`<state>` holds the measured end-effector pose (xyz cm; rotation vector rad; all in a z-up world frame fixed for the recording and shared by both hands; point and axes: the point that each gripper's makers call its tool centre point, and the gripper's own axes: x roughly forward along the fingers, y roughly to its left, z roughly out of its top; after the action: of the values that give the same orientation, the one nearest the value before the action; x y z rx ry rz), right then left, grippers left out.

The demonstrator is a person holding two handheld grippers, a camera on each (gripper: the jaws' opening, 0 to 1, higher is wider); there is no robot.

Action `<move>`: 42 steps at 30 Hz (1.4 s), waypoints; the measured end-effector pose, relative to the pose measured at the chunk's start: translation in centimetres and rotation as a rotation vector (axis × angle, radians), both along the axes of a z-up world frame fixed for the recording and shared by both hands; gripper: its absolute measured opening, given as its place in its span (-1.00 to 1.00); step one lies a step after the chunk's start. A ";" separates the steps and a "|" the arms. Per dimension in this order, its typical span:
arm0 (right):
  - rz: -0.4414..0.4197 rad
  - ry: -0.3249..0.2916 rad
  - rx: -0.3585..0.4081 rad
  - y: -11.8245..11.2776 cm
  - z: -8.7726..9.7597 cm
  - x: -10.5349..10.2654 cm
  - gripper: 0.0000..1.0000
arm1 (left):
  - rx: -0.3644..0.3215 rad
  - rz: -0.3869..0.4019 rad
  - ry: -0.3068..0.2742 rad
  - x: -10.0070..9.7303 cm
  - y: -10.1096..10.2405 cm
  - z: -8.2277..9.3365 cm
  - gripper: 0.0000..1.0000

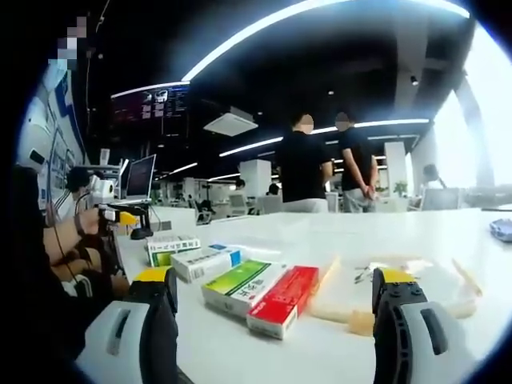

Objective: Arrange the small medicine boxes into an aligned row inside the storage area until every box is upright, visible, and separated from the surrounding clutter.

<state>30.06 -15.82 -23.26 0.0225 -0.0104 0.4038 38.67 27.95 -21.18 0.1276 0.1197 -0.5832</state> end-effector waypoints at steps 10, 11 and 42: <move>0.000 0.008 0.002 0.1 -0.3 0.1 1.00 | 0.021 0.018 0.016 1.1 0.4 -0.2 0.63; 0.001 0.007 0.002 0.1 -0.3 0.1 1.00 | 0.020 0.018 0.017 1.2 0.3 -0.2 0.63; -0.006 0.004 0.011 0.0 -0.1 -0.3 1.00 | 0.057 0.061 0.074 2.5 1.3 -1.9 0.63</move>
<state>29.72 -15.85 -23.40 0.0343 -0.0085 0.3974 41.22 29.25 -23.09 0.1578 0.2113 -0.5244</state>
